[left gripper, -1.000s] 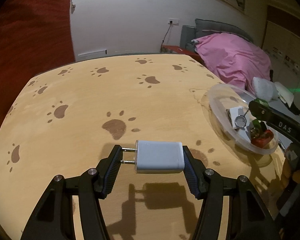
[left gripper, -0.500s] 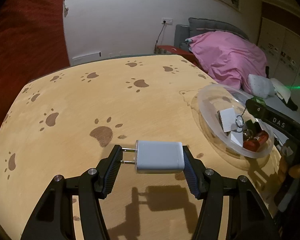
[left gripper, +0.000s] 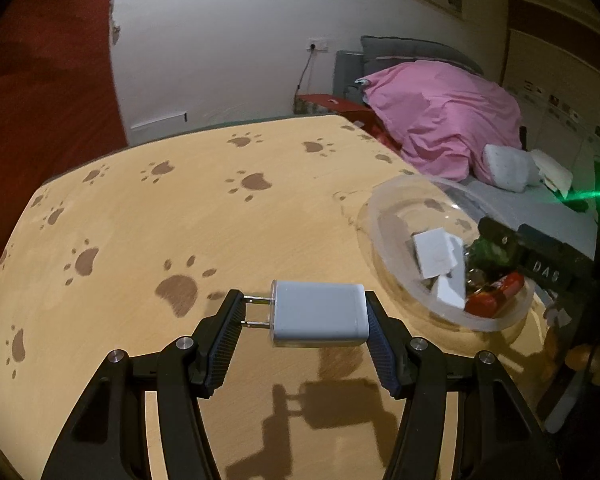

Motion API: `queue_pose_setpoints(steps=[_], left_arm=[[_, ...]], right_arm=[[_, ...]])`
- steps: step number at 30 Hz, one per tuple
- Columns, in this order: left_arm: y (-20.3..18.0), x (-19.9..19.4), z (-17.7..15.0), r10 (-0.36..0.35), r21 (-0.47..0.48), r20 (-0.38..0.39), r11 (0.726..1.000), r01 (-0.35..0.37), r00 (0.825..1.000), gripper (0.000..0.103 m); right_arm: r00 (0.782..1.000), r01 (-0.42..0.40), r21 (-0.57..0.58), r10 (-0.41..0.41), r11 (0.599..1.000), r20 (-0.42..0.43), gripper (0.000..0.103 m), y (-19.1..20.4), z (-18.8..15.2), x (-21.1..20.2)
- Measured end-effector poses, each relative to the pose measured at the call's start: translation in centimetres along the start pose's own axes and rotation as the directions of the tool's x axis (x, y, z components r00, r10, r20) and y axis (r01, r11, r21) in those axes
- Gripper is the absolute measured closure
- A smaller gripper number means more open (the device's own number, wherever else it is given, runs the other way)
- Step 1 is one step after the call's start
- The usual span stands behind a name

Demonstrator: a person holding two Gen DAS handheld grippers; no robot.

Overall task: Organize rigid objects
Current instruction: 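Lower the green case into the bowl and open the right tool, then lower the white charger into the bowl and open the left tool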

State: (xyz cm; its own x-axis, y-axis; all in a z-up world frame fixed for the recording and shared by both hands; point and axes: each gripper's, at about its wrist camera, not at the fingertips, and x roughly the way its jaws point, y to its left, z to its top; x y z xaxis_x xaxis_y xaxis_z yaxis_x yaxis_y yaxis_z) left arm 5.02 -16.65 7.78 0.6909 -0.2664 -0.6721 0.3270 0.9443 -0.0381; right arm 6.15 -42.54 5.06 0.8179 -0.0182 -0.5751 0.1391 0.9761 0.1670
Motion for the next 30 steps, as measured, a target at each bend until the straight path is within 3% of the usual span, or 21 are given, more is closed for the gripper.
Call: queue_pose_setpoints(steps=[16, 30], left_arm=[[-5.6, 1.8, 4.2, -0.107, 0.084, 0.016, 0.991, 0.105, 0.994, 0.043], [-8.0, 3.9, 5.5, -0.142, 0.090, 0.004, 0.986, 0.141, 0.990, 0.043]], right_arm=[[0.999, 0.049, 0.008, -0.050, 0.999, 0.020, 0.010, -3.1, -0.8, -1.4], [0.998, 0.066, 0.057, -0.068, 0.996, 0.018, 0.010, -5.8, -1.1, -1.7]])
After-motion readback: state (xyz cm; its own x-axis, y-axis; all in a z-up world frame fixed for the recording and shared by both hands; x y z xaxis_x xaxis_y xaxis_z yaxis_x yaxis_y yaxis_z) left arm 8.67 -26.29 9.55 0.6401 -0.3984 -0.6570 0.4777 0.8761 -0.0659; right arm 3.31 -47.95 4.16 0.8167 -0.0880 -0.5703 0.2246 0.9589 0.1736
